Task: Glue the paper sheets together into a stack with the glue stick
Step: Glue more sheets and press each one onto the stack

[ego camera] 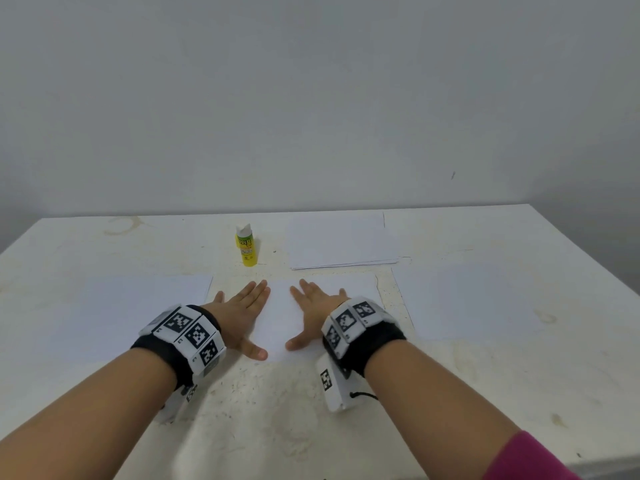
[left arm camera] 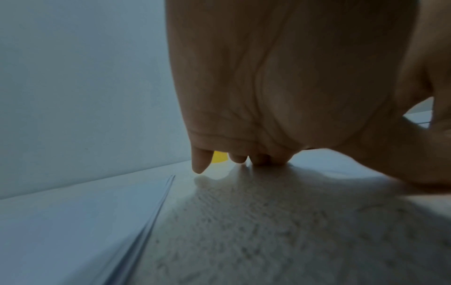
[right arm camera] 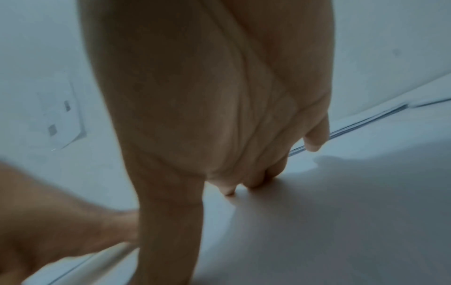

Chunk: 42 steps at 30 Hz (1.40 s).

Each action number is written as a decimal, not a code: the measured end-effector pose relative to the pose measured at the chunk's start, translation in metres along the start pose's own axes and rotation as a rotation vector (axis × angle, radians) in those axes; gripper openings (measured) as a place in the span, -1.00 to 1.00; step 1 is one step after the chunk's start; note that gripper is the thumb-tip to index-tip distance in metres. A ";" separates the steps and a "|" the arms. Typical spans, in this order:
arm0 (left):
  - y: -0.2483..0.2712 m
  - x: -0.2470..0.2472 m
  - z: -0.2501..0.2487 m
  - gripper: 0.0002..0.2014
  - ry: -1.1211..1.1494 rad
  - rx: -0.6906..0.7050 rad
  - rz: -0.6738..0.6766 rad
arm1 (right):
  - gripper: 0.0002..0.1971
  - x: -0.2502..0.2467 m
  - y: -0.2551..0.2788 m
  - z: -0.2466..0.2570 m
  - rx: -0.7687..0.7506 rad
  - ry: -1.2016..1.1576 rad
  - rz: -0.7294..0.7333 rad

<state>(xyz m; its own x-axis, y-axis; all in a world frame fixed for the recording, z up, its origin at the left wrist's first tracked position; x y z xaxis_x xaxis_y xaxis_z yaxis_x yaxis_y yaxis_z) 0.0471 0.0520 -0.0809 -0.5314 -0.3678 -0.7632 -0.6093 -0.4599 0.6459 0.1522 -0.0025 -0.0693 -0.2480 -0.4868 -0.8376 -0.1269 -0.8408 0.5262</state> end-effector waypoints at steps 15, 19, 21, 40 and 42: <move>0.012 -0.021 0.007 0.41 -0.092 0.021 -0.098 | 0.12 -0.019 0.036 -0.087 0.227 -0.030 -0.179; 0.017 -0.053 -0.008 0.11 -0.193 0.024 -0.338 | -0.06 -0.026 0.046 -0.076 0.243 0.061 -0.199; 0.015 -0.054 -0.032 -0.23 -0.152 0.087 -0.374 | -0.19 -0.024 0.046 -0.071 0.268 0.056 -0.147; 0.018 -0.033 -0.046 0.17 0.015 0.027 -0.341 | -0.20 -0.015 0.036 0.026 -0.023 0.017 -0.071; 0.010 -0.015 -0.041 0.34 0.044 -0.009 -0.202 | -0.01 -0.007 0.026 0.027 -0.050 -0.110 -0.028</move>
<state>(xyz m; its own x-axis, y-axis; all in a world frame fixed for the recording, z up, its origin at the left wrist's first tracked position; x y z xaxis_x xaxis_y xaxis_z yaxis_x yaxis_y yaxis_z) 0.0728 0.0202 -0.0643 -0.3729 -0.3022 -0.8773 -0.6955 -0.5349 0.4798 0.1250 -0.0148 -0.0453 -0.3497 -0.4362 -0.8291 -0.0876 -0.8659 0.4925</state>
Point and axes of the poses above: each hand's wrist, its own y-axis away from the middle knuckle, its own x-axis out of the palm, z = x × y, the point moved 10 cm from there along -y, towards the middle knuckle, and after that the axes turned 2 degrees about -z, right-handed, at the moved point
